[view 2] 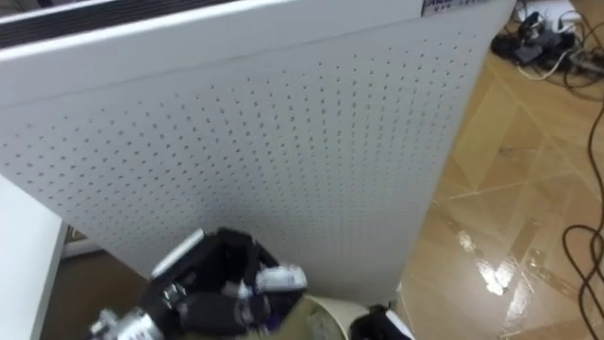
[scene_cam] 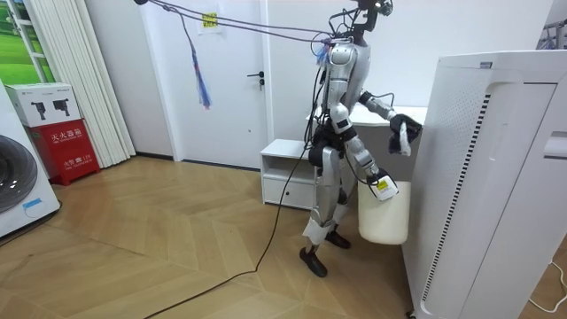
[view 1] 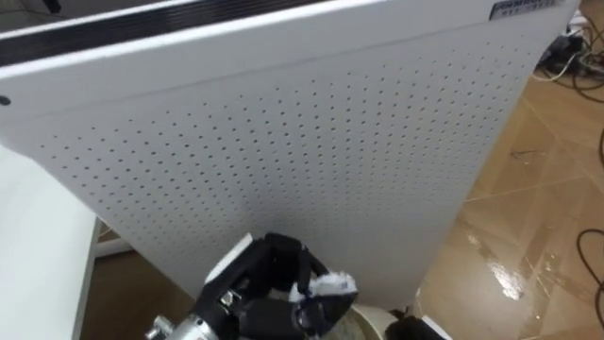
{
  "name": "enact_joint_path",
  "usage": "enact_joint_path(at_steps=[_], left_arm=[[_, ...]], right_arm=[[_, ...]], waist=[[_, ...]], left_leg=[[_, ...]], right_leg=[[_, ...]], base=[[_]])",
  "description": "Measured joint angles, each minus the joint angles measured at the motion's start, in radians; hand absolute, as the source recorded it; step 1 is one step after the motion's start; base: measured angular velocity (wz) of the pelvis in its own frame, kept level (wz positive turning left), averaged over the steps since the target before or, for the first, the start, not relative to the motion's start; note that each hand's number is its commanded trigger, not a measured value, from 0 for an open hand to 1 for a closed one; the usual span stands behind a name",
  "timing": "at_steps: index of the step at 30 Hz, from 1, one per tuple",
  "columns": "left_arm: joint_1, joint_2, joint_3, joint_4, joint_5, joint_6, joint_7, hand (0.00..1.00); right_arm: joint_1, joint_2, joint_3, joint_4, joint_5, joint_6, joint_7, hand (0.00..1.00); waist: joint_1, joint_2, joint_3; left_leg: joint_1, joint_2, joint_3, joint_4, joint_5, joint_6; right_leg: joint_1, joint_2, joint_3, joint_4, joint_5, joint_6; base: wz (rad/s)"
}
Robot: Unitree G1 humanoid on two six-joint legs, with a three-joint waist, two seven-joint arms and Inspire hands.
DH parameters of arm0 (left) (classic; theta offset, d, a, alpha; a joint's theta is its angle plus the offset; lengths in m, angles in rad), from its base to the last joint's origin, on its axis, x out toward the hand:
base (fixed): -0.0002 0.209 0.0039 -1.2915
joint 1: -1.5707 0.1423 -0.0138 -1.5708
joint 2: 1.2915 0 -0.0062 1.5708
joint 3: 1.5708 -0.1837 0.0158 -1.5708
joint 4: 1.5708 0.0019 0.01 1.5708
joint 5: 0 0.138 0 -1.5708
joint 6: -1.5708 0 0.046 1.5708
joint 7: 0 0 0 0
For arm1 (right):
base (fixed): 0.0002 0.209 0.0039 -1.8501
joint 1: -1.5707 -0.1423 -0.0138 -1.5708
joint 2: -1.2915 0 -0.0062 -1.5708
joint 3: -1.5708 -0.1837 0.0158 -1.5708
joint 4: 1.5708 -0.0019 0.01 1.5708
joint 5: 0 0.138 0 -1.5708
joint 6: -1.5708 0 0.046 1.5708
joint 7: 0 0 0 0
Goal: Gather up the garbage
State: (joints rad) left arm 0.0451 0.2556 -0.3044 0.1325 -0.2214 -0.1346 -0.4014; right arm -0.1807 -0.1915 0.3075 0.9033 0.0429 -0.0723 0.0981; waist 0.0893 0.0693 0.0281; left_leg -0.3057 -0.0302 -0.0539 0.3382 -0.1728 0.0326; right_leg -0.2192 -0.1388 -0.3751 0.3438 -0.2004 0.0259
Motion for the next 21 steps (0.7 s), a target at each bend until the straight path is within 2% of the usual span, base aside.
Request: enact_joint_path(at_steps=[3, 13, 14, 15, 16, 21], left_arm=[[0.003, -0.005, -0.018, 0.032, 0.065, 0.003, -0.013, 1.00], [0.010, -0.014, -0.047, 0.086, 0.078, 0.004, -0.026, 1.00], [0.011, -0.014, -0.053, 0.090, 0.080, 0.008, -0.030, 0.84], [0.011, -0.016, -0.054, 0.093, 0.084, 0.011, -0.042, 0.05], [0.011, -0.015, -0.054, 0.094, 0.087, 0.012, -0.046, 0.00], [0.012, -0.014, -0.054, 0.127, 0.106, 0.024, -0.070, 0.00]], right_arm=[[-0.004, -0.004, 0.000, 0.001, -0.001, 0.000, -0.012, 1.00], [-0.005, -0.021, 0.022, 0.002, 0.000, 0.000, -0.008, 1.00], [-0.005, -0.020, 0.022, 0.002, 0.000, 0.000, -0.003, 1.00], [-0.005, -0.018, 0.024, 0.002, 0.002, 0.000, 0.003, 1.00], [-0.005, -0.017, 0.024, 0.002, 0.004, 0.000, 0.005, 1.00], [-0.005, -0.008, 0.025, 0.001, 0.033, 0.000, 0.007, 1.00]], waist=[[0.001, -0.003, 0.0055], [-0.002, -0.004, 0.0064], [-0.002, -0.004, 0.0064], [-0.001, -0.004, 0.0066], [-0.001, -0.004, 0.0065], [-0.005, -0.009, 0.0059]], left_leg=[[-0.007, 0.001, 0.001, 0.000, 0.000, 0.000], [-0.014, 0.001, -0.001, 0.004, 0.000, 0.000], [-0.015, 0.001, -0.001, 0.005, 0.000, 0.000], [-0.016, 0.001, -0.001, 0.005, 0.000, 0.000], [-0.016, 0.001, -0.001, 0.005, 0.000, 0.000], [-0.022, 0.000, 0.000, 0.005, 0.002, -0.003]], right_leg=[[-0.007, 0.001, -0.001, -0.001, 0.000, 0.000], [-0.012, 0.000, 0.000, 0.005, -0.001, -0.002], [-0.013, -0.001, 0.000, 0.008, -0.002, -0.002], [-0.016, -0.001, 0.002, 0.012, -0.002, -0.003], [-0.019, -0.002, 0.004, 0.017, -0.002, -0.003], [-0.028, -0.003, 0.008, 0.022, -0.007, -0.008]], base=[[0.00], [0.00], [0.00], [0.00], [0.00], [-0.02]])
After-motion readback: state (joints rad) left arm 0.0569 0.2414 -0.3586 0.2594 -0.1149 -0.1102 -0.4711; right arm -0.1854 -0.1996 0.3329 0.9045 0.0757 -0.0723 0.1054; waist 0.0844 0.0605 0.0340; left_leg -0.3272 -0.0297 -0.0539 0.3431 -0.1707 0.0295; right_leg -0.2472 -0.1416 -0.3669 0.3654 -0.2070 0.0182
